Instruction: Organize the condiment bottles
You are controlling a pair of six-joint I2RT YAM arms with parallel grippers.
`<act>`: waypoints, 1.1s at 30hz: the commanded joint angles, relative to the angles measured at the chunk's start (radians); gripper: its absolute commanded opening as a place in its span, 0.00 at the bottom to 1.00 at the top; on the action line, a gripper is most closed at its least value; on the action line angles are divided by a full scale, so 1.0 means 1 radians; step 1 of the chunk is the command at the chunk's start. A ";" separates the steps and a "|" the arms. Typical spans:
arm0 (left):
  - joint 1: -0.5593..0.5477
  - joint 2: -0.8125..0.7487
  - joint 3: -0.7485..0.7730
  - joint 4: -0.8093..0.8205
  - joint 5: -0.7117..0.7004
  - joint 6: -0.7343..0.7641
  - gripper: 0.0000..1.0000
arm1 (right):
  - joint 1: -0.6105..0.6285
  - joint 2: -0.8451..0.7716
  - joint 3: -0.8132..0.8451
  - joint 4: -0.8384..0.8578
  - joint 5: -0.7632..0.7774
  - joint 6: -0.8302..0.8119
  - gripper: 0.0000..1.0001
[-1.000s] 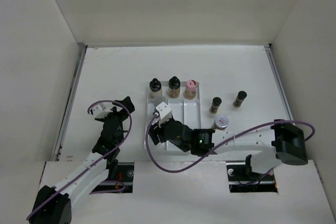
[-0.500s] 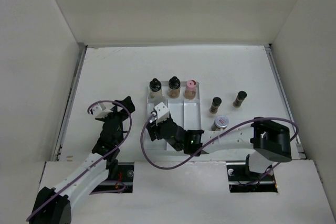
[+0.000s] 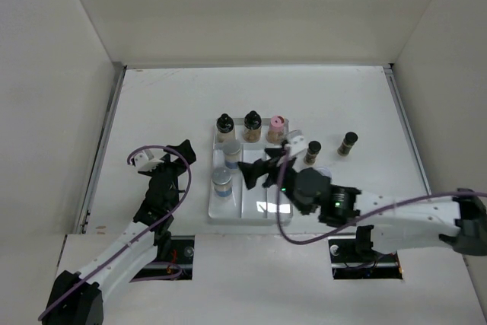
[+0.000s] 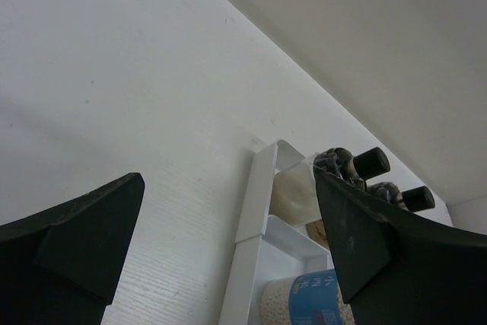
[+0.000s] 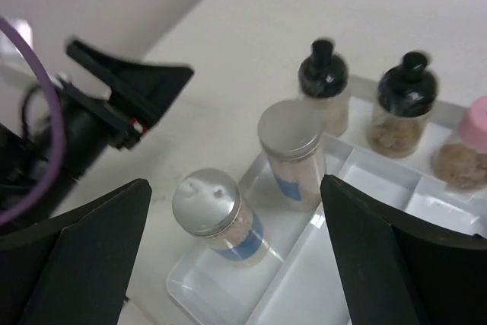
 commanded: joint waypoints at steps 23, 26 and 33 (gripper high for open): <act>0.004 0.037 0.002 0.047 0.018 -0.004 1.00 | -0.483 -0.215 -0.241 -0.777 0.048 0.592 0.93; 0.001 0.033 0.000 0.047 0.018 -0.002 1.00 | -0.490 -0.190 -0.239 -0.766 0.038 0.587 0.84; 0.004 0.023 -0.004 0.047 0.015 -0.002 1.00 | -0.466 -0.235 -0.209 -0.785 0.095 0.570 0.57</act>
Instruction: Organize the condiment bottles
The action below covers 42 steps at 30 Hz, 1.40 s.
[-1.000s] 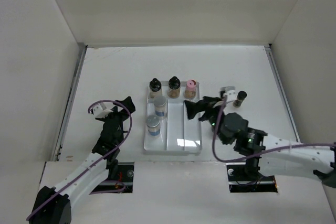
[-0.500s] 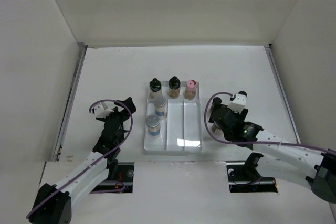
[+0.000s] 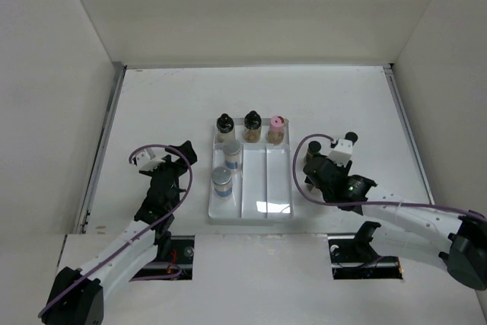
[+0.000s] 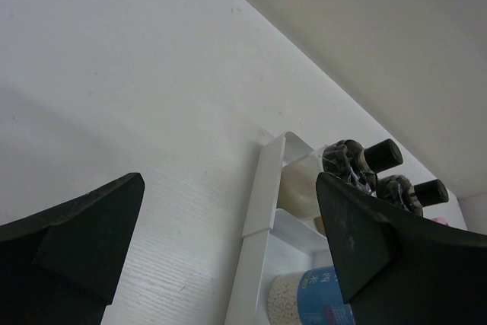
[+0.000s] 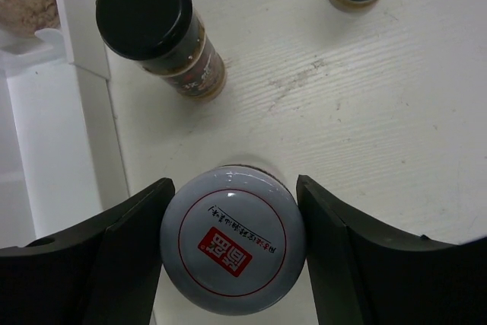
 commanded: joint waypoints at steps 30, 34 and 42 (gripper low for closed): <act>0.003 -0.009 -0.006 0.039 0.010 -0.003 1.00 | 0.122 0.610 0.500 0.665 -0.137 -0.396 0.63; 0.000 -0.022 -0.006 0.036 0.008 -0.003 1.00 | 0.122 0.663 0.500 0.673 -0.156 -0.368 0.65; 0.004 -0.018 -0.003 0.036 0.018 -0.002 1.00 | 0.123 0.617 0.506 0.644 -0.111 -0.362 0.90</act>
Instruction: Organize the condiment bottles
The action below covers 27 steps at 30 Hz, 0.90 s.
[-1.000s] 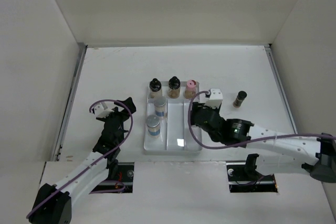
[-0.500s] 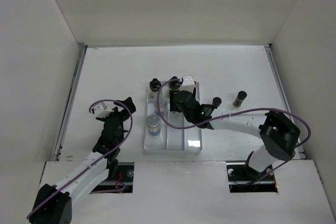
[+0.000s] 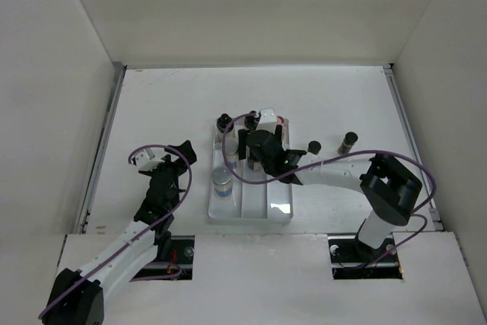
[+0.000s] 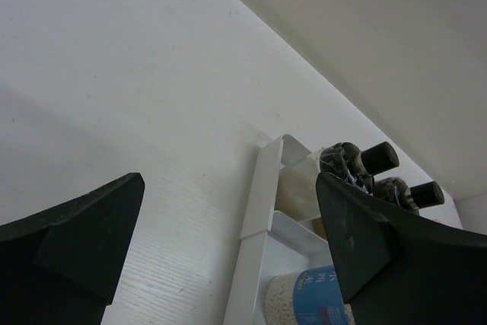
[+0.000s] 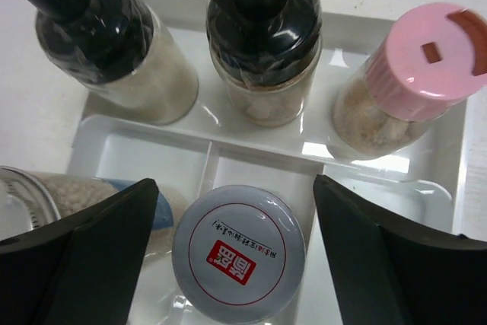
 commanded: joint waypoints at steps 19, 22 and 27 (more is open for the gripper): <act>-0.015 -0.006 0.002 0.032 0.001 0.000 1.00 | -0.284 -0.600 -0.267 -0.183 0.047 0.022 0.92; -0.006 -0.002 0.002 0.031 0.003 0.001 1.00 | -0.346 -0.524 -0.244 -0.195 0.044 0.002 0.96; -0.013 -0.009 0.000 0.029 -0.005 0.004 1.00 | -0.386 -0.436 -0.213 -0.163 0.006 -0.001 0.98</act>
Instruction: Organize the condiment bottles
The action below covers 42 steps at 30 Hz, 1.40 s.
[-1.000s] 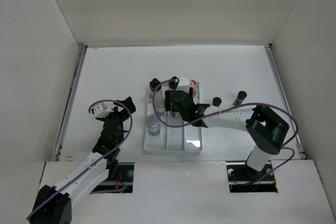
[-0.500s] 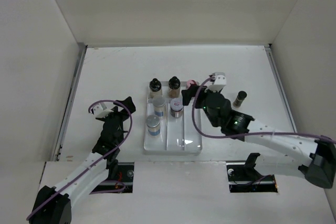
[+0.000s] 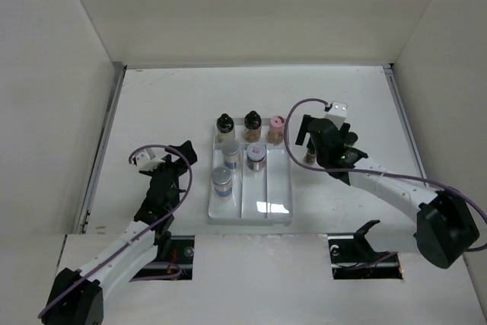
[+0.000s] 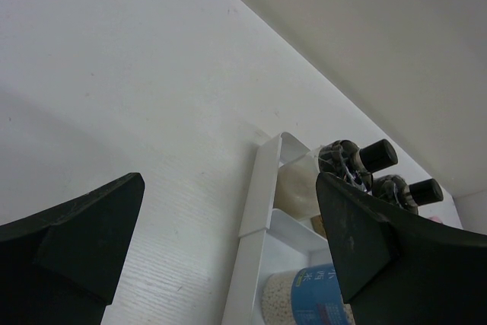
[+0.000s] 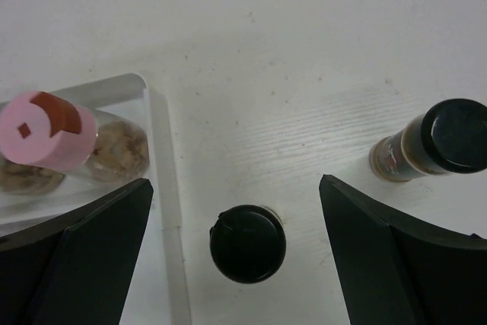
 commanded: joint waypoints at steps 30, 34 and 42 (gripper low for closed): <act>-0.005 -0.011 0.000 0.027 -0.007 0.004 1.00 | 0.046 -0.059 0.009 -0.043 0.009 0.027 0.45; -0.012 -0.012 0.004 0.027 -0.008 0.002 1.00 | 0.123 -0.113 0.056 -0.051 0.017 -0.001 0.45; -0.008 0.000 0.002 0.035 -0.013 0.004 1.00 | 0.241 0.037 0.148 0.053 -0.012 -0.001 0.45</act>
